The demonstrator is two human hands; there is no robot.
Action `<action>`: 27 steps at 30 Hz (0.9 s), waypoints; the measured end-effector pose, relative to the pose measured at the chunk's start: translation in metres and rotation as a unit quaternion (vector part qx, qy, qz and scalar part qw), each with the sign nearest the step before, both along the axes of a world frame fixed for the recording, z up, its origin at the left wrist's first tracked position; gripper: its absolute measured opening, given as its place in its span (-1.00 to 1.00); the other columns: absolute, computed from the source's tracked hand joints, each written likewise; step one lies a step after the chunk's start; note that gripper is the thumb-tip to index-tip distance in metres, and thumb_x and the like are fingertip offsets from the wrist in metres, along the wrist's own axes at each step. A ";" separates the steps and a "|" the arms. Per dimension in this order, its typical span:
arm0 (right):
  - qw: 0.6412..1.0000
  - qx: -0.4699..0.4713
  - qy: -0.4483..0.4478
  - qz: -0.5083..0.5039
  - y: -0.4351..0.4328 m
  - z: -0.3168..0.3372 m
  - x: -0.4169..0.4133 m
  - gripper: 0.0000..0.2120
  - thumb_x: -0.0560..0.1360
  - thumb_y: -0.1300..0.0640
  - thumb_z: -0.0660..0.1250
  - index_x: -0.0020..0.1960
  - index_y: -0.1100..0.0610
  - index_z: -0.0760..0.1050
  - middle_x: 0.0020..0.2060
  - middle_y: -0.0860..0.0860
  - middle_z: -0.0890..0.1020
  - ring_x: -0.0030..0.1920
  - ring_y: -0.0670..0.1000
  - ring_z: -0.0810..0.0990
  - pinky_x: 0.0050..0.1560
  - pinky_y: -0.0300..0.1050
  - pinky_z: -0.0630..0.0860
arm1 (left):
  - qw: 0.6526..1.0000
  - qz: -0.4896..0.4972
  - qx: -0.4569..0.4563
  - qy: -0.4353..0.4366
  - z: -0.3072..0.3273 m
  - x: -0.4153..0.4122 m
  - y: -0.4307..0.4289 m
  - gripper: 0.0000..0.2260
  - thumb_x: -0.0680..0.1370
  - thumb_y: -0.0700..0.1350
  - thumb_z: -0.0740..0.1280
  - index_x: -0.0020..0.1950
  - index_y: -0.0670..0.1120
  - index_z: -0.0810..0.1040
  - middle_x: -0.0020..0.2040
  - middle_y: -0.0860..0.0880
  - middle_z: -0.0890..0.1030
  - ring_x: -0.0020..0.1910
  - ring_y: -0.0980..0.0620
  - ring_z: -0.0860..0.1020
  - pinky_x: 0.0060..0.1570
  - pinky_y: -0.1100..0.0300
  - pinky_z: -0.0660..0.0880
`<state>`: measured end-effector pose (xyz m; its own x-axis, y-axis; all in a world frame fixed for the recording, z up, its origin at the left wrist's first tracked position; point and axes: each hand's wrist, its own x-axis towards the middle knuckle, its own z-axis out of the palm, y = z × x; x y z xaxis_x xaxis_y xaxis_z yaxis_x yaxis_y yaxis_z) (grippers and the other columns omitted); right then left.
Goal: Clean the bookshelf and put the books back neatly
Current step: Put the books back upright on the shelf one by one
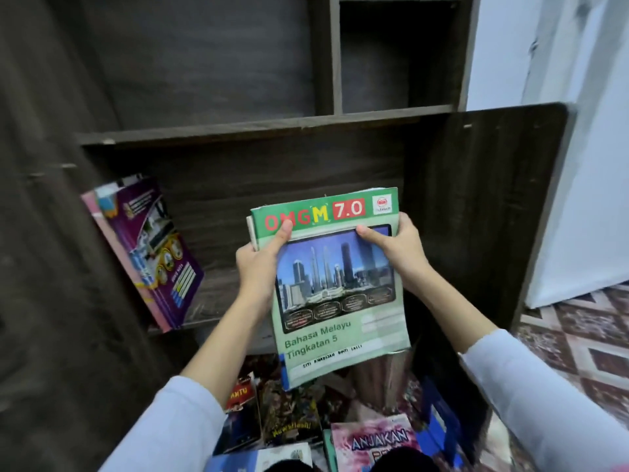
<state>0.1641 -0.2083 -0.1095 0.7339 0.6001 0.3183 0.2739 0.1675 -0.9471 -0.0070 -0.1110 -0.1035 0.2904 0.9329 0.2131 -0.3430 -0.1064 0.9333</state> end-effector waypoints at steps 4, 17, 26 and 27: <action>0.957 -0.098 -0.239 -0.132 0.003 -0.014 -0.035 -0.13 0.35 0.00 0.48 0.50 0.09 0.07 0.43 0.08 0.22 0.42 0.11 0.21 0.37 0.10 0.22 | 0.997 0.070 -0.033 0.000 0.001 -0.002 0.001 -0.84 0.34 -0.03 0.55 -0.22 -0.07 0.63 -0.25 0.03 0.69 -0.17 0.02 0.66 -0.11 0.14 0.59; 0.858 -0.180 -0.452 -0.164 0.024 -0.091 -0.143 -0.25 0.22 0.14 0.46 0.35 0.15 0.28 0.12 0.14 0.60 -0.08 0.12 0.63 -0.35 -0.08 0.55 | 0.960 0.221 -0.168 -0.042 0.026 0.005 0.010 -0.66 0.34 0.09 0.53 -0.32 -0.10 0.46 -0.32 0.05 0.55 -0.31 0.06 0.55 -0.20 0.18 0.49; 0.941 -0.132 -0.309 -0.036 0.030 -0.058 -0.111 -0.33 0.45 0.30 0.28 0.50 0.07 0.15 0.17 0.17 0.57 0.07 0.24 0.56 0.00 0.01 0.46 | 0.991 0.068 0.005 0.113 0.047 0.016 0.024 -0.69 0.31 0.11 0.54 -0.17 -0.07 0.57 -0.23 0.00 0.60 -0.21 0.06 0.59 -0.18 0.19 0.53; 0.960 -0.112 -0.255 -0.022 0.032 -0.056 -0.103 -0.38 0.46 0.30 0.29 0.47 0.07 0.20 0.13 0.17 0.58 0.08 0.22 0.56 0.01 -0.02 0.44 | 0.989 0.034 0.032 0.141 0.047 0.017 0.023 -0.72 0.34 0.16 0.50 -0.19 -0.01 0.55 -0.23 0.03 0.59 -0.18 0.09 0.58 -0.14 0.20 0.52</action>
<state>0.0606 -0.1759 -0.1652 0.5430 0.6677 0.5093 0.7141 -0.0480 -0.6984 0.0100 -0.0884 -0.0564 0.2836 0.9397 0.1911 -0.0596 -0.1816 0.9816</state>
